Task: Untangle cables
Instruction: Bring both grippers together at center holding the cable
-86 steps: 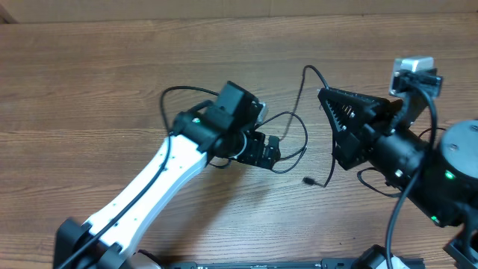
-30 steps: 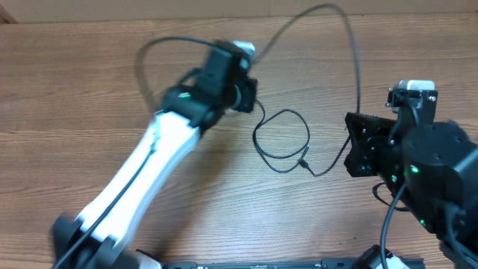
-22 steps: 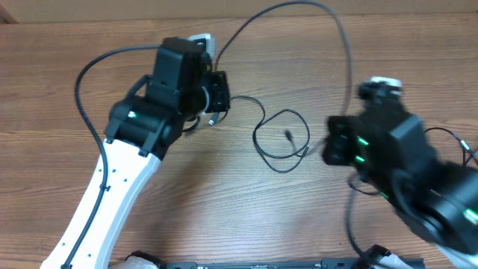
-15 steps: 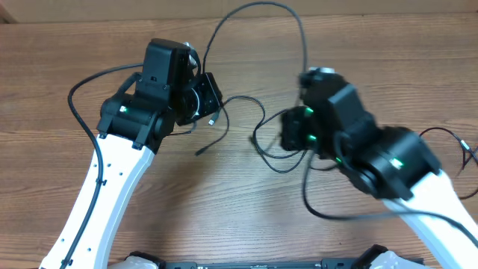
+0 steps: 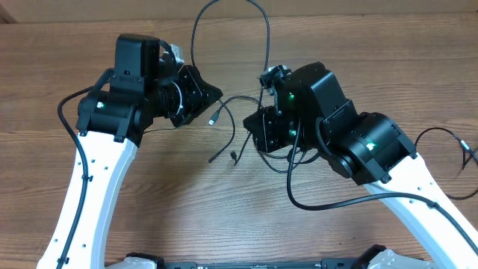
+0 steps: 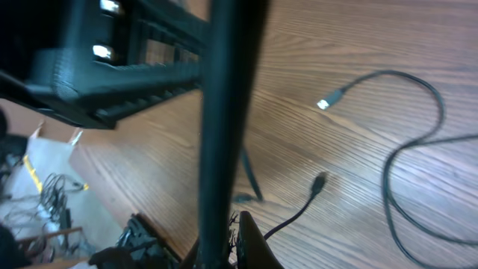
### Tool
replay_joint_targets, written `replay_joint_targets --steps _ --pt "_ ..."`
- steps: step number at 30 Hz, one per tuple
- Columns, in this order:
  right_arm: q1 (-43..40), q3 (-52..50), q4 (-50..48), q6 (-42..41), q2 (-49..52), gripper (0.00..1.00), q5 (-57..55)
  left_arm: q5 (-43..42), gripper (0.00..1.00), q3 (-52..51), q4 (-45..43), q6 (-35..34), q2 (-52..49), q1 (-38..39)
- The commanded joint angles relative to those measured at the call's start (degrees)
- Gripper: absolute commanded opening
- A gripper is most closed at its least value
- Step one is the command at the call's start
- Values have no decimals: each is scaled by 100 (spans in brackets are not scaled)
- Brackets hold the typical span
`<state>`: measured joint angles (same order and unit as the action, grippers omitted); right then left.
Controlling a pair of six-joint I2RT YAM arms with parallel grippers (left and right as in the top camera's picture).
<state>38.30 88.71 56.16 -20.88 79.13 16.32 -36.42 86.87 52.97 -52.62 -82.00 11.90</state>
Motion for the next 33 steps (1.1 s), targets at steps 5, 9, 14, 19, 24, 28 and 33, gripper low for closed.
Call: replay_joint_targets --steps 5,9,14,19,24,28,33 --pt "26 11 -256 750 90 4 302 -1233 4 9 -92 -138 0 11" --pt "26 11 -313 1056 162 4 -92 -1320 4 9 -76 -116 0 11" --pt "26 11 -389 1099 205 4 -129 -1471 4 9 -76 -118 0 11" --pt "26 11 -417 1248 227 7 -129 -1572 4 9 -50 -87 0 11" --pt "26 11 -507 1246 227 13 -127 -1576 4 9 -26 11 0 11" --pt "26 11 -507 1244 227 13 -122 -1617 4 9 -33 -17 0 11" --pt "26 11 -490 1244 234 5 -122 -1725 4 9 -55 -142 0 11"
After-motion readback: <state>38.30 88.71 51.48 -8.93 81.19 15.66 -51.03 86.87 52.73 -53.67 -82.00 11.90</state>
